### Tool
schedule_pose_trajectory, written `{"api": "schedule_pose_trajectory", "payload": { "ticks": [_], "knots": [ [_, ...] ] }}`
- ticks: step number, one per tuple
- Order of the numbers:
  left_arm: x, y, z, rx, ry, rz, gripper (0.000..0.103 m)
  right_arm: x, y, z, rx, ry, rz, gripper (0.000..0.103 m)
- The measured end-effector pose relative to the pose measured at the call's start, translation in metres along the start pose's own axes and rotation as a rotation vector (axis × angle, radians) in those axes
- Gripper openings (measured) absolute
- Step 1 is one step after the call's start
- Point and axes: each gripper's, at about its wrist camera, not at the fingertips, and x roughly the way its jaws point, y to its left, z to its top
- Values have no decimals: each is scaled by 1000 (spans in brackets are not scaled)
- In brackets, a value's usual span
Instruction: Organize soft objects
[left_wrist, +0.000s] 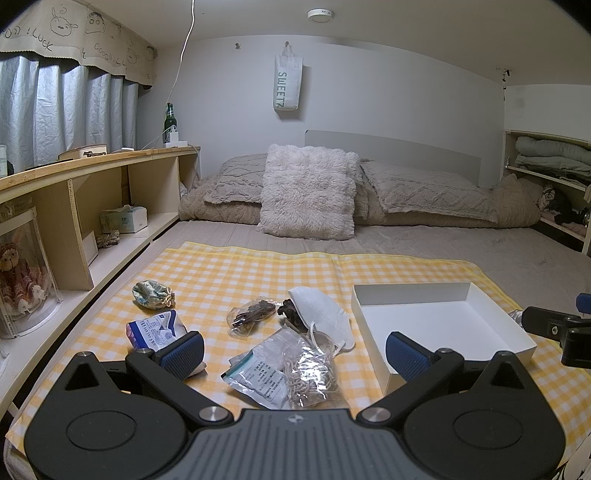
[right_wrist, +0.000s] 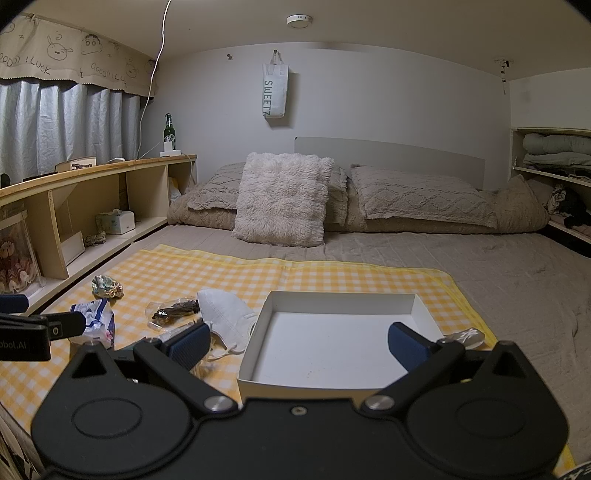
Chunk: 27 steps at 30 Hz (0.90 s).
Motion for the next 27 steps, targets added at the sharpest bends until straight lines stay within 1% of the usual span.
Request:
{"api": "schedule_pose_trajectory", "payload": {
  "ticks": [12, 18, 23, 27],
  "knots": [
    [0, 0, 0, -2, 1, 1, 103, 0, 0, 0, 0, 1, 0, 103],
    [-4, 0, 1, 1, -13, -4, 103, 1, -1, -3, 4, -8, 3, 103],
    [-3, 1, 9, 19, -39, 5, 103, -2, -2, 5, 23, -15, 14, 103],
    [-2, 5, 19, 5, -49, 21, 103, -3, 1, 15, -1, -28, 10, 103]
  ]
}}
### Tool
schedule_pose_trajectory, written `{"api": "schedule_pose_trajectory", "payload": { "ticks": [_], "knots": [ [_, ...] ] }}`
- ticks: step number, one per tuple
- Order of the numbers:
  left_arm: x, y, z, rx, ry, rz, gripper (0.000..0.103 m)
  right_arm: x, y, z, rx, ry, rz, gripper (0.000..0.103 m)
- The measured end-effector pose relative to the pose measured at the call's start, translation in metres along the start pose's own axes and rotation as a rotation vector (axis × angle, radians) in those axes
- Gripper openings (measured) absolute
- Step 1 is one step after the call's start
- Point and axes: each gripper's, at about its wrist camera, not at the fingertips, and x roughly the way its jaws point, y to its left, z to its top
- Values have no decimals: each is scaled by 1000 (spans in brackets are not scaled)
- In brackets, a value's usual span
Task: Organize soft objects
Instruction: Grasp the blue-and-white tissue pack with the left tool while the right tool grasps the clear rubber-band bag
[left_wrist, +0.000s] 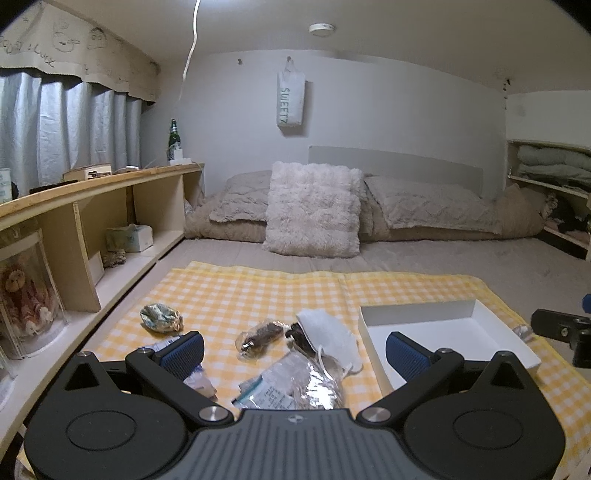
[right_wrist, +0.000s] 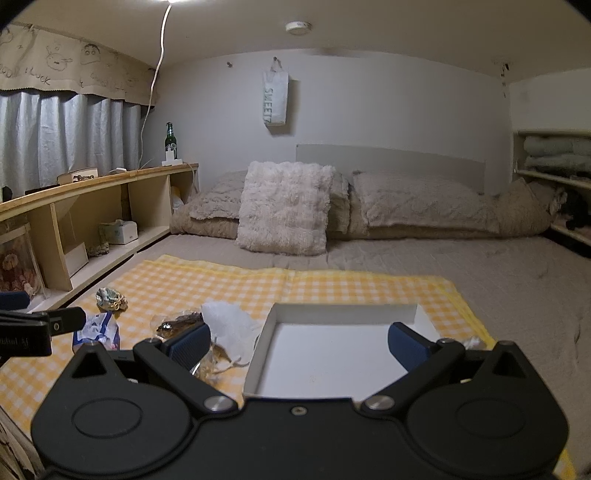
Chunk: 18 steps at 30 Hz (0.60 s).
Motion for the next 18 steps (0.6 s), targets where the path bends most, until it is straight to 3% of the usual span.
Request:
{"api": "schedule_pose_trajectory", "payload": {
  "ticks": [6, 9, 15, 18],
  "knots": [
    [5, 14, 23, -50, -48, 27, 103, 0, 4, 29, -89, -83, 44, 103],
    [10, 17, 39, -21, -89, 73, 103, 6, 5, 44, -146, -121, 62, 103],
    [29, 19, 69, 13, -165, 150, 103, 35, 6, 78, -119, -114, 149, 103],
    [46, 24, 84, -7, -154, 185, 103, 52, 10, 94, -109, -121, 176, 103]
  ]
}}
